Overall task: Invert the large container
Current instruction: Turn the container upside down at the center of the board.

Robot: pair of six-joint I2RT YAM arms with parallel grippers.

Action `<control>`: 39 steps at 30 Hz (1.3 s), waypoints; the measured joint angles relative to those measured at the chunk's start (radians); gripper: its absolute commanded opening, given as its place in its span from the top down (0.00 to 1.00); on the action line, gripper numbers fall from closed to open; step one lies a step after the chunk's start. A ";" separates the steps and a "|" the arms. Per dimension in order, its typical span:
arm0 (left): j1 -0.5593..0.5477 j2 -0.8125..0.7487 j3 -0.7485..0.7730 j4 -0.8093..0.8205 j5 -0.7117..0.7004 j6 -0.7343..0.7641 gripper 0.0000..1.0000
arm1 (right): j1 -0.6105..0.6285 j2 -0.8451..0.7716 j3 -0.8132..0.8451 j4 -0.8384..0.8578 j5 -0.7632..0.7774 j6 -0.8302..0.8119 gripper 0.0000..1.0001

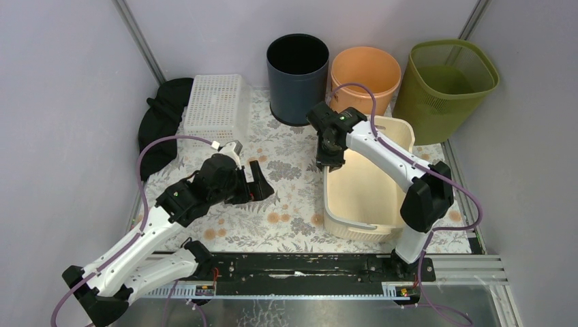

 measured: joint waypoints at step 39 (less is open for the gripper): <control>0.000 0.012 -0.016 0.002 -0.002 -0.019 0.00 | 0.043 -0.093 0.063 -0.084 -0.039 -0.050 1.00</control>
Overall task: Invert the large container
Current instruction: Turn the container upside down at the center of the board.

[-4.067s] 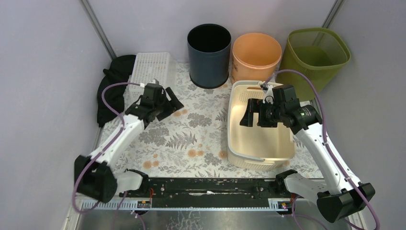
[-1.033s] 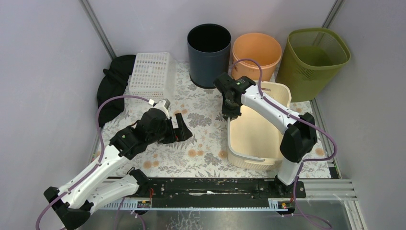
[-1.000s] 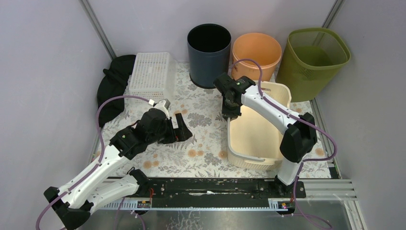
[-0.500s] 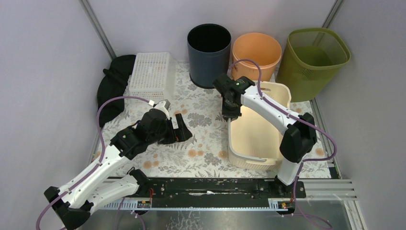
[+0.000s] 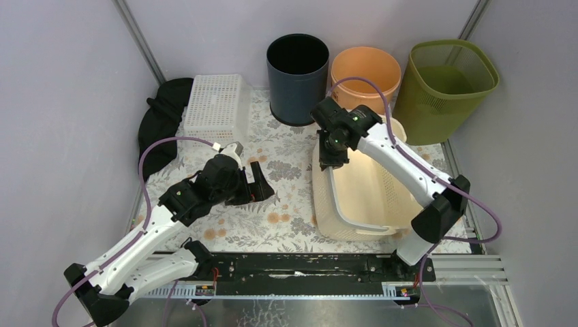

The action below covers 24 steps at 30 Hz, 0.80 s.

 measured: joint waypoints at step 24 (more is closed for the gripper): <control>-0.001 -0.011 0.070 -0.031 -0.060 -0.021 0.00 | 0.005 -0.172 0.050 0.235 -0.398 0.059 1.00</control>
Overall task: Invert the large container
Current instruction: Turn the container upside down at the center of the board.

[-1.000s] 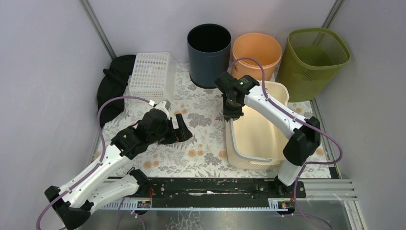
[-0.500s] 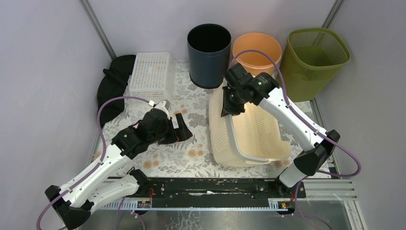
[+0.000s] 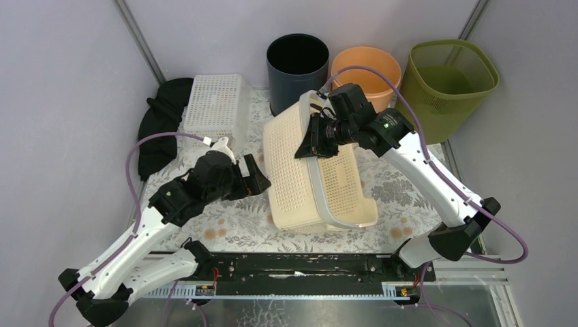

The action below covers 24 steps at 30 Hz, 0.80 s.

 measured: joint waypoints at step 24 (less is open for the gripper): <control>0.000 -0.106 0.235 -0.166 -0.107 -0.012 0.00 | 0.074 0.011 -0.261 0.627 -0.161 0.195 1.00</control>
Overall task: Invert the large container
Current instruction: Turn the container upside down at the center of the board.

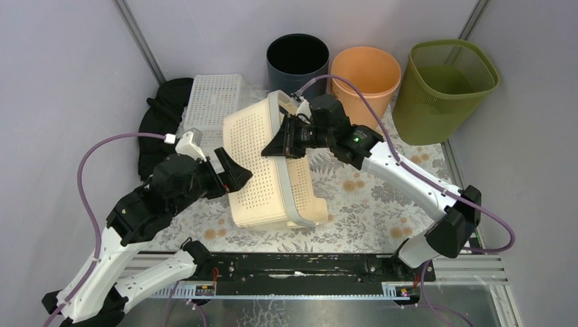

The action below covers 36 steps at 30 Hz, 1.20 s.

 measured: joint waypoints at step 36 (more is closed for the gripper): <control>0.000 -0.019 0.034 -0.029 -0.069 -0.001 0.00 | 0.085 0.090 -0.303 0.674 0.032 0.277 1.00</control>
